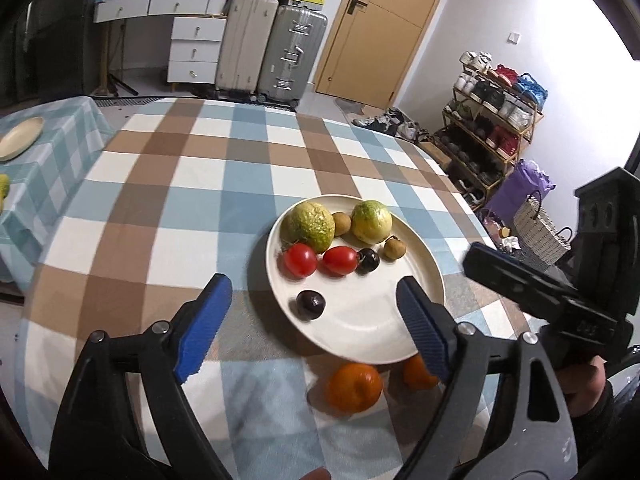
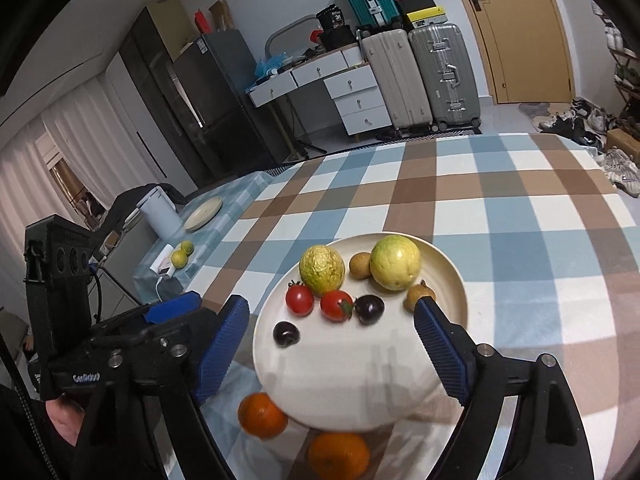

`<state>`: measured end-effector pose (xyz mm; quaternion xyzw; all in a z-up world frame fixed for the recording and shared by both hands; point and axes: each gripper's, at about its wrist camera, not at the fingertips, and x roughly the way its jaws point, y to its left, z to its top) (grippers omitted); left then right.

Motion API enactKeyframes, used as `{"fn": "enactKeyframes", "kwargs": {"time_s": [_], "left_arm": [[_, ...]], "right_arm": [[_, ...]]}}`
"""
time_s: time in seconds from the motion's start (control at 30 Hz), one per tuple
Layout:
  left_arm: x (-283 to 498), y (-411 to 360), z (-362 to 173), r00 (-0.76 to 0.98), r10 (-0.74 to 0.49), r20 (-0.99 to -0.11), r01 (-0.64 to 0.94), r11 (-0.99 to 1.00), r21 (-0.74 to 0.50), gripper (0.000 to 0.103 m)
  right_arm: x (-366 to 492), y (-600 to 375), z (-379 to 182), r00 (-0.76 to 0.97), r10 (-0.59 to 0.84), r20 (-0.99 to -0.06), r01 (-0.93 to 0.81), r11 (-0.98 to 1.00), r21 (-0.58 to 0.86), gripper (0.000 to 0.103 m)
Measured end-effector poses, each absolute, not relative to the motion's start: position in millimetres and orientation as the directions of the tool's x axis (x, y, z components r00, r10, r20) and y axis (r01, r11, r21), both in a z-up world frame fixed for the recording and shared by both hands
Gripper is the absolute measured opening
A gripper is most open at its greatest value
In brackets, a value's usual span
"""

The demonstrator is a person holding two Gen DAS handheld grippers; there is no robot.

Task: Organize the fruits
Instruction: 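Open both tools and withdraw from the plate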

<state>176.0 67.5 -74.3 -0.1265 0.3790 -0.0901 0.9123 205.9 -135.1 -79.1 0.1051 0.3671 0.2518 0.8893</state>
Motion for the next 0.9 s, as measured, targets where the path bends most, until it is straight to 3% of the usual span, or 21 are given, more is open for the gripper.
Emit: {"fn": "enactKeyframes", "kwargs": {"time_s": [0.07, 0.23, 0.9], "left_arm": [[166.9, 68.0, -71.8, 0.705, -0.249, -0.664, 0.057, 0.953, -0.296, 0.088], [142.8, 67.9, -66.9, 0.734, -0.206, -0.647, 0.025, 0.961, -0.277, 0.102], [95.6, 53.4, -118.4, 0.679, -0.194, -0.708, 0.004, 0.965, -0.261, 0.102]], "right_arm": [[196.6, -138.0, -74.9, 0.613, 0.521, -0.594, -0.371, 0.853, 0.366, 0.1], [170.3, -141.6, -68.3, 0.628, 0.521, -0.578, -0.386, 0.853, 0.351, 0.102], [110.0, -146.2, -109.8, 0.623, 0.484, -0.615, -0.346, 0.875, 0.338, 0.103]]}}
